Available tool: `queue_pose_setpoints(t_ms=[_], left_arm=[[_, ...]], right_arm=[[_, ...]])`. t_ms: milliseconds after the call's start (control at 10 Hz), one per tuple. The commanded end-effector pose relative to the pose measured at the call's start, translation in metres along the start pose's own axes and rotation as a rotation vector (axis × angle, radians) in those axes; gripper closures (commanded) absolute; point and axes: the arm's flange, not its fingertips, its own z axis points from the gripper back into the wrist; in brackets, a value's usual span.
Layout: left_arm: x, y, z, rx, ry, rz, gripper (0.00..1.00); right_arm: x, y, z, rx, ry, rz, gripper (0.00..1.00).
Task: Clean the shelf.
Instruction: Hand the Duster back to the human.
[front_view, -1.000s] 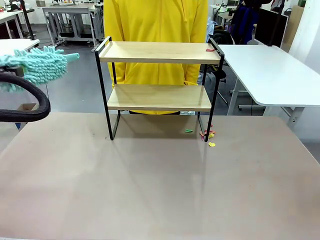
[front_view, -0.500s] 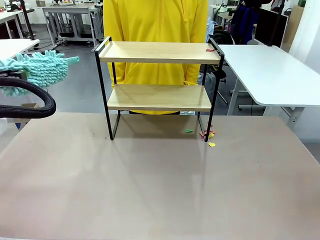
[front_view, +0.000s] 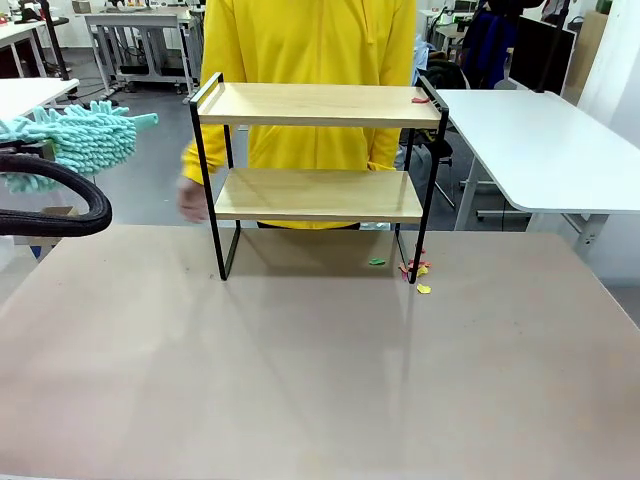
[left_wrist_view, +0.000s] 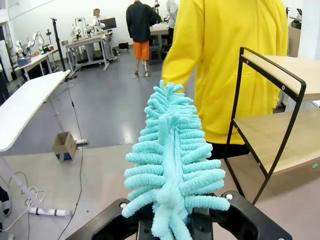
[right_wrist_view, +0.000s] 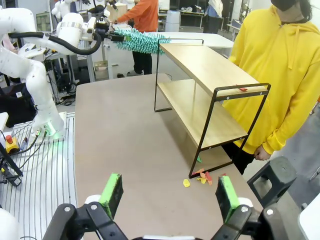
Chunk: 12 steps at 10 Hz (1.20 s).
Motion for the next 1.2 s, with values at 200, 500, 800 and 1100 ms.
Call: queue_pose_setpoints(t_ms=[200, 500, 800, 1100], left_arm=[[0.0079, 0.0048, 0.0022, -0.014, -0.004, 0.0, 0.83], [0.0079, 0.0048, 0.0022, -0.014, -0.004, 0.0, 0.83], [0.0079, 0.0048, 0.0022, -0.014, -0.004, 0.0, 0.83], [0.0079, 0.0048, 0.0022, -0.014, -0.004, 0.0, 0.83]], right_arm=[[0.0024, -0.0002, 0.0005, -0.002, -0.022, 0.003, 0.0], [0.0024, -0.0002, 0.0005, -0.002, -0.022, 0.003, 0.0], [0.0024, -0.0002, 0.0005, -0.002, -0.022, 0.003, 0.0], [0.0024, -0.0002, 0.0005, -0.002, -0.022, 0.003, 0.0]])
